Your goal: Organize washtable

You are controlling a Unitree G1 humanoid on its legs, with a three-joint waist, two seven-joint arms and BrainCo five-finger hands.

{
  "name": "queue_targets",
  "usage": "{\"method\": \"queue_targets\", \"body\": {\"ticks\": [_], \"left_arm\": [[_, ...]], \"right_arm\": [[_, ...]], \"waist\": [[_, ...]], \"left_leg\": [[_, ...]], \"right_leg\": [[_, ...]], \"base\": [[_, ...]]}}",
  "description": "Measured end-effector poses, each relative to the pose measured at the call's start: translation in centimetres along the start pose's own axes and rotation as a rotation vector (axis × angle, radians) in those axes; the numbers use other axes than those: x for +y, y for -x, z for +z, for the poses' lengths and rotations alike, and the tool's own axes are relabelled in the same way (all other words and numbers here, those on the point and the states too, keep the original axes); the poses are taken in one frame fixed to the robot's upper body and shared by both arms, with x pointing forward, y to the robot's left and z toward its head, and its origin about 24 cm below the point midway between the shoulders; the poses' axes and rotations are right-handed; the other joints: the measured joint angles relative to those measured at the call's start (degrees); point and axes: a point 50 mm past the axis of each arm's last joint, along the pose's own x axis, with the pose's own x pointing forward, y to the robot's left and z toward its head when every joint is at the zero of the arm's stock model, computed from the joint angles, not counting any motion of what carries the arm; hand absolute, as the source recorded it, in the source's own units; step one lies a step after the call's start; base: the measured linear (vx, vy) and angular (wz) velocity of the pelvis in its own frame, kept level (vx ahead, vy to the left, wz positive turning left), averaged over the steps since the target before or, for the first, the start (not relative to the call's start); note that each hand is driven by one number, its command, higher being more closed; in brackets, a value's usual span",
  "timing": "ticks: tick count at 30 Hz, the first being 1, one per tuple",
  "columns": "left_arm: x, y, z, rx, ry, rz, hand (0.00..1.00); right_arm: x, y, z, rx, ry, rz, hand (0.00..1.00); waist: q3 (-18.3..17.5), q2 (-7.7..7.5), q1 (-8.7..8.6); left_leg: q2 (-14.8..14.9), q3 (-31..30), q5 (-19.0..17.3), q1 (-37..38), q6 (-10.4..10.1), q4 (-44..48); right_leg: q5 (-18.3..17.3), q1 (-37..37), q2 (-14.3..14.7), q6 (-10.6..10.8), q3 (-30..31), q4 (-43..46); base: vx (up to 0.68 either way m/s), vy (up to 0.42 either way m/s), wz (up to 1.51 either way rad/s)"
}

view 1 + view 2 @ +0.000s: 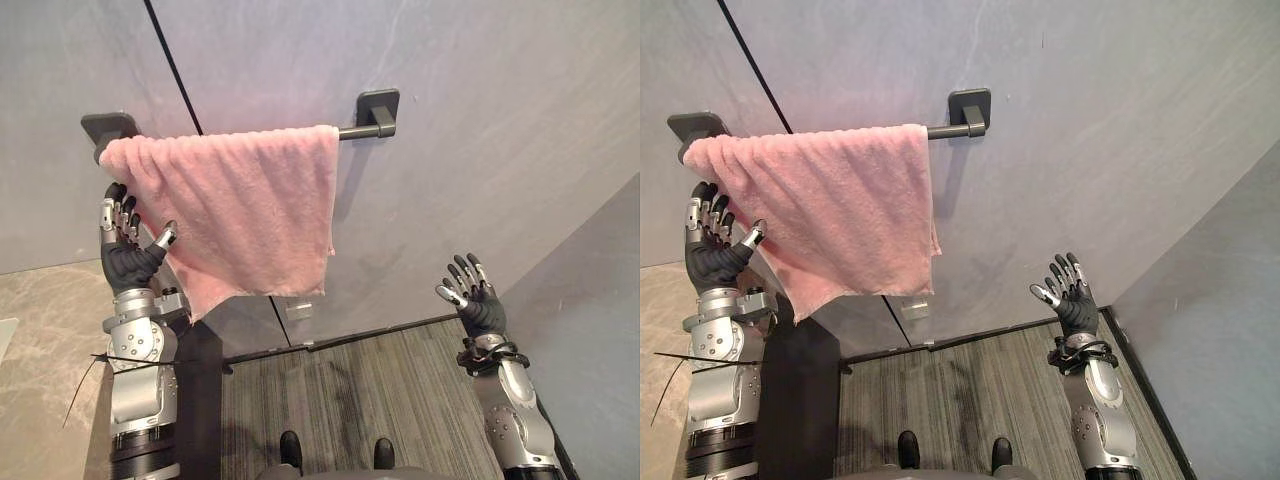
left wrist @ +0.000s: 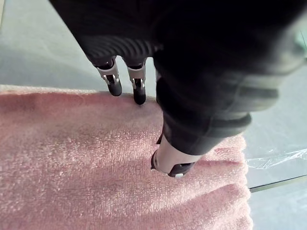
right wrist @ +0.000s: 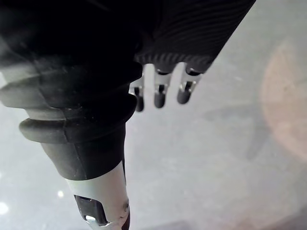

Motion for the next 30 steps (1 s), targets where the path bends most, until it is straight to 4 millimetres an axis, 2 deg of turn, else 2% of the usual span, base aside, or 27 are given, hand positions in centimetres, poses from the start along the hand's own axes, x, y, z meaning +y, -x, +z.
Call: {"method": "queue_targets", "body": {"ticks": [10,20,30], "left_arm": [[0.1,0.0,0.1,-0.004,-0.001,0.008,0.0],[1.0,-0.2,0.6,-0.028,-0.006,0.054,0.0],[1.0,-0.2,1.5,-0.069,0.0,0.059,0.0]], "right_arm": [[0.8,0.1,-0.7,0.021,0.009,0.019,0.0],[0.4,0.6,-2.0,0.07,0.0,-0.01,0.0],[0.5,1.0,-2.6,0.108,-0.001,-0.007,0.0]], "waist": [[0.05,-0.02,0.01],[0.13,-0.19,-0.01],[0.1,-0.26,-0.02]], "left_leg": [[-0.02,-0.09,-0.18,0.06,-0.26,-0.01],[0.0,-0.15,-0.21,0.83,-0.26,-0.01],[-0.01,-0.18,-0.2,1.1,-0.24,-0.01]], "right_leg": [[-0.33,0.01,-0.06,0.21,-0.02,0.16],[-0.36,0.92,-0.02,-0.03,-0.14,-0.01],[-0.32,1.2,-0.03,-0.09,-0.16,0.01]], "base": [[0.0,0.0,0.0],[0.0,0.0,0.0],[0.0,0.0,0.0]]}}
